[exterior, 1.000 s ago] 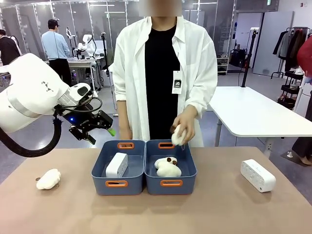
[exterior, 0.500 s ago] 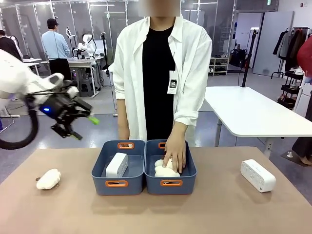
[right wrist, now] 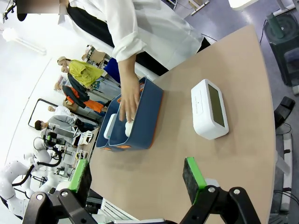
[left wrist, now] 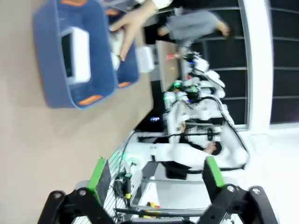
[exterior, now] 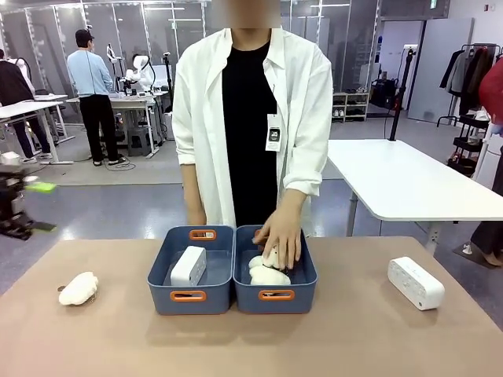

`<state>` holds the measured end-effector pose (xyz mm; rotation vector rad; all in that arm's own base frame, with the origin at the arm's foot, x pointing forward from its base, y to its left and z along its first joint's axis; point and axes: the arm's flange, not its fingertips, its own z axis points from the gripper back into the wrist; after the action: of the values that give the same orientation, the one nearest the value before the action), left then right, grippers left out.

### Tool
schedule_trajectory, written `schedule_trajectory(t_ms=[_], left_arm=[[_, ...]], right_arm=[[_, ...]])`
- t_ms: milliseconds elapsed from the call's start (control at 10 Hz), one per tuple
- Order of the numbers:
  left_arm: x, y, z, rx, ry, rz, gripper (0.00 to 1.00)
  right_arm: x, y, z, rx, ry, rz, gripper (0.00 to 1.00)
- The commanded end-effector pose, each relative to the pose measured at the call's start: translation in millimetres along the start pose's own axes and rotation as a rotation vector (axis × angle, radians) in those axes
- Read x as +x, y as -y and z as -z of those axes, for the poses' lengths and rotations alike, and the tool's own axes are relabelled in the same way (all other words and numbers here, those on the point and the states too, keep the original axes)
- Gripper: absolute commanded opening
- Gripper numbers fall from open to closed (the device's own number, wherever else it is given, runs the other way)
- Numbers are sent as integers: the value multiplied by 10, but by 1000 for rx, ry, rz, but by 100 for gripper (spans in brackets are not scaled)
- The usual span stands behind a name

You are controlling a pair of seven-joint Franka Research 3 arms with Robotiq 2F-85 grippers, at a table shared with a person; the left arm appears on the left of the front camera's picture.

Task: Sort the digital clocks into the basket.
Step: Pick up the Digital clock from the table and place it into the empty Plastic storage basket.

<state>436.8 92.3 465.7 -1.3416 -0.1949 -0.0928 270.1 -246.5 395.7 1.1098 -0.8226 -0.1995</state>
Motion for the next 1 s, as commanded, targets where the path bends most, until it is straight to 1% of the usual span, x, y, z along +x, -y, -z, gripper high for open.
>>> schedule_trajectory(t_ms=[0, 100, 200, 300, 400, 500, 600, 700, 800, 900], left_arm=[[-371, -387, -353, -198, 7, 100, 100], [-522, -504, -514, -215, 37, 105, 100], [-706, -540, -611, -223, 65, 107, 100], [-729, -622, -632, -231, 73, 130, 100], [-793, -650, -631, -235, 64, 145, 100], [-887, -648, -623, -245, 77, 150, 100], [-1165, -493, -668, -241, 120, 109, 100], [-1124, -587, -632, -277, 117, 115, 100], [-893, -651, -651, -242, 104, 120, 100], [-893, -651, -651, -242, 104, 120, 100]], right_arm=[[10, -25, -3, 11, 6, 13, 100], [0, 0, 0, 0, 0, 0, 100], [50, -257, 41, -107, -90, -71, 100], [250, -466, 174, -295, -216, -175, 100], [495, -638, 364, -509, -325, -232, 100], [723, -736, 550, -623, -401, -274, 100], [790, -847, 733, -715, -501, -292, 100], [1021, -840, 1000, -796, -619, -355, 100], [1170, -789, 1258, -878, -673, -375, 100], [1229, -732, 1534, -927, -690, -401, 100]])
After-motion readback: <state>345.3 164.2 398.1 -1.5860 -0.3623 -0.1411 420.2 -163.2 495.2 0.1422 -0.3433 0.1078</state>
